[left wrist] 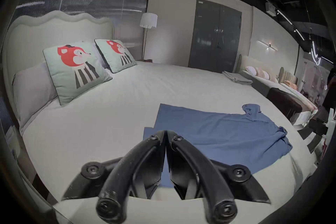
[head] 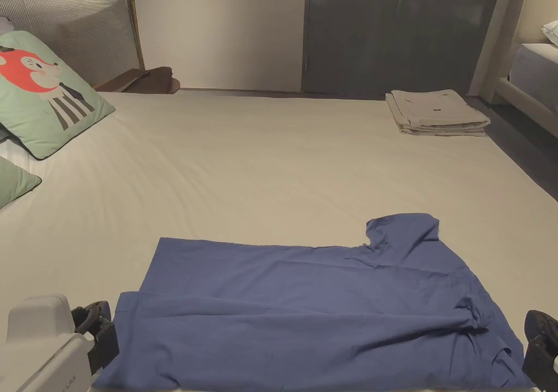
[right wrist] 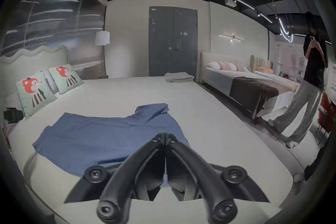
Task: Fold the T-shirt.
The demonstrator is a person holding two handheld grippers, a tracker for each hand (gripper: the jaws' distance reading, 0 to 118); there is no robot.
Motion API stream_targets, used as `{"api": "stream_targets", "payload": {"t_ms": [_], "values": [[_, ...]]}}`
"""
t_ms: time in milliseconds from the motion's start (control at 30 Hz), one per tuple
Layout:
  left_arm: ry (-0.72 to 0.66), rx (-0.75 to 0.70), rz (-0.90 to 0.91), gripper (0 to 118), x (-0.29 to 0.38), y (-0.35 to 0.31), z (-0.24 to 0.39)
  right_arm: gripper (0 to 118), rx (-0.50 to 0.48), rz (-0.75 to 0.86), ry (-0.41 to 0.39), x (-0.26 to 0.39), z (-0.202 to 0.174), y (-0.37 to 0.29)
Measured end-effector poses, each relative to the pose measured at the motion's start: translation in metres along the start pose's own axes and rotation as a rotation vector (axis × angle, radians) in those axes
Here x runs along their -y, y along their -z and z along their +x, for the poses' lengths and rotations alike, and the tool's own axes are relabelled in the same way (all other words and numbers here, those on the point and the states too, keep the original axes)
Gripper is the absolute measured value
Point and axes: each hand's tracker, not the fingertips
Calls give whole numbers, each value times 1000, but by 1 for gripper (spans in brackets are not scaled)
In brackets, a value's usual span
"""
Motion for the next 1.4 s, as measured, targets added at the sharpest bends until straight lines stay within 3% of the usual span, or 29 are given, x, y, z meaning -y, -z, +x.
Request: {"api": "stream_targets", "payload": {"t_ms": [167,200,233,267,300,333,500,633,733,867,900,933,967,1000,1267,1333,1400], "values": [[-26,42,-186,2,0,22,-19,0,0,-17,17,3,3,0],[-33,51,-241,10,1,29,-22,0,-2,-22,20,4,3,0],[-56,41,-280,31,2,38,-26,0,-2,-26,22,5,3,0],[-70,34,-322,73,3,47,-30,0,-3,-31,23,6,3,0],[-77,31,-382,98,6,58,-34,0,-8,-37,22,6,1,-1],[-82,28,-406,110,9,65,-34,0,-8,-40,23,6,1,-2],[-25,-6,-499,101,21,92,-34,0,-11,-70,23,13,2,2],[-62,-10,-540,61,28,105,-35,0,-3,-99,22,24,9,13],[-62,-34,-557,52,31,106,-32,0,2,-119,16,22,8,14],[-73,-20,-515,10,27,95,-30,1,28,-155,27,24,10,22],[-77,-21,-514,8,25,92,-29,12,30,-173,30,23,11,26],[-71,-23,-505,8,23,88,-27,38,34,-195,37,24,12,31],[-49,-22,-484,7,20,84,-24,78,32,-231,36,25,16,38],[-30,-22,-474,7,17,82,-22,95,28,-267,38,26,18,46],[-12,-18,-467,7,11,80,-23,91,51,-489,50,43,43,123],[-22,-23,-470,7,13,81,-24,77,25,-560,56,47,45,136],[-29,-23,-474,7,14,81,-25,48,-37,-610,80,48,45,138]]}}
